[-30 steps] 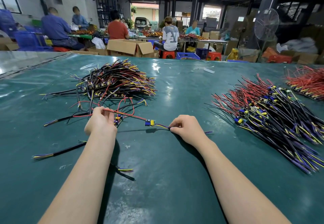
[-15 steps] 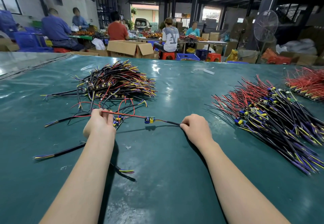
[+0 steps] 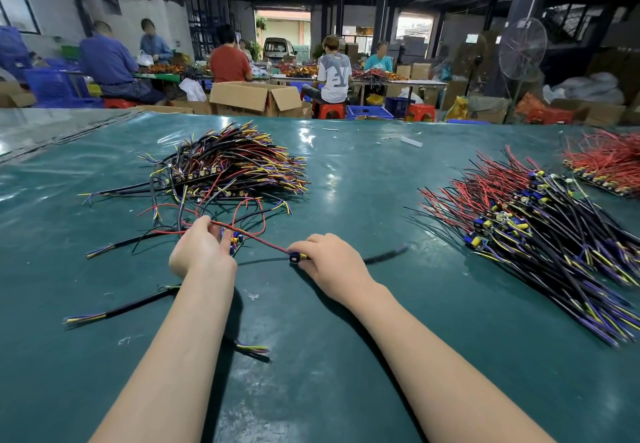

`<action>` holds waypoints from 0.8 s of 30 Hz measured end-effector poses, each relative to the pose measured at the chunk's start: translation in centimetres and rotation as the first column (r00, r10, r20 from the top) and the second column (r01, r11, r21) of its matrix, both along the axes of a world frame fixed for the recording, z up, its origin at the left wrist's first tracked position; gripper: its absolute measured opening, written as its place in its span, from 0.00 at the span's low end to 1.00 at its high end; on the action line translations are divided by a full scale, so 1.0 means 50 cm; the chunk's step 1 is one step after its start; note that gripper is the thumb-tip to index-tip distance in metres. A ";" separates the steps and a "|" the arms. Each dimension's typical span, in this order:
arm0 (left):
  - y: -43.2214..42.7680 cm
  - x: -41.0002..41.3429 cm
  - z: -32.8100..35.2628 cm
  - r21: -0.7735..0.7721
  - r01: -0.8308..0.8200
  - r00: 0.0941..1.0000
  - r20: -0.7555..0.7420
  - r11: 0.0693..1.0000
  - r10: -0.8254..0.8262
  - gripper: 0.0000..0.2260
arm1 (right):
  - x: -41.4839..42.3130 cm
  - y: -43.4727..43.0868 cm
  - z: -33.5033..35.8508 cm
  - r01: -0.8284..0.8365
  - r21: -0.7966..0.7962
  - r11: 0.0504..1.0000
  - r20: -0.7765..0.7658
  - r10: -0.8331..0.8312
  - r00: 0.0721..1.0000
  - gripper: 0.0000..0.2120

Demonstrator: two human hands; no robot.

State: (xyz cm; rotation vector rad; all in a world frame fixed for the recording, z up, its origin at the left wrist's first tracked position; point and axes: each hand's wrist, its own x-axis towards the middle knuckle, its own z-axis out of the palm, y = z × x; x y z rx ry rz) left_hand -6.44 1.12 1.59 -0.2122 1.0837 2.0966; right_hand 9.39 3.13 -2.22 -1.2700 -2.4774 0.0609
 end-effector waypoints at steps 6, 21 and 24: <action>0.001 -0.008 0.006 -0.024 0.041 0.997 -0.069 0.999 -0.043 0.11 | 0.023 0.005 0.001 0.264 0.025 0.964 -0.023 -0.263 0.964 0.11; -0.001 0.015 0.022 -0.015 0.269 0.956 -0.119 0.963 -0.269 0.08 | 0.292 0.040 0.031 0.901 0.120 0.417 0.053 -0.909 0.413 0.15; -0.002 0.015 0.022 -0.015 0.299 0.942 -0.158 0.954 -0.297 0.08 | 0.321 0.037 0.015 0.907 0.129 0.401 0.040 -0.916 0.399 0.14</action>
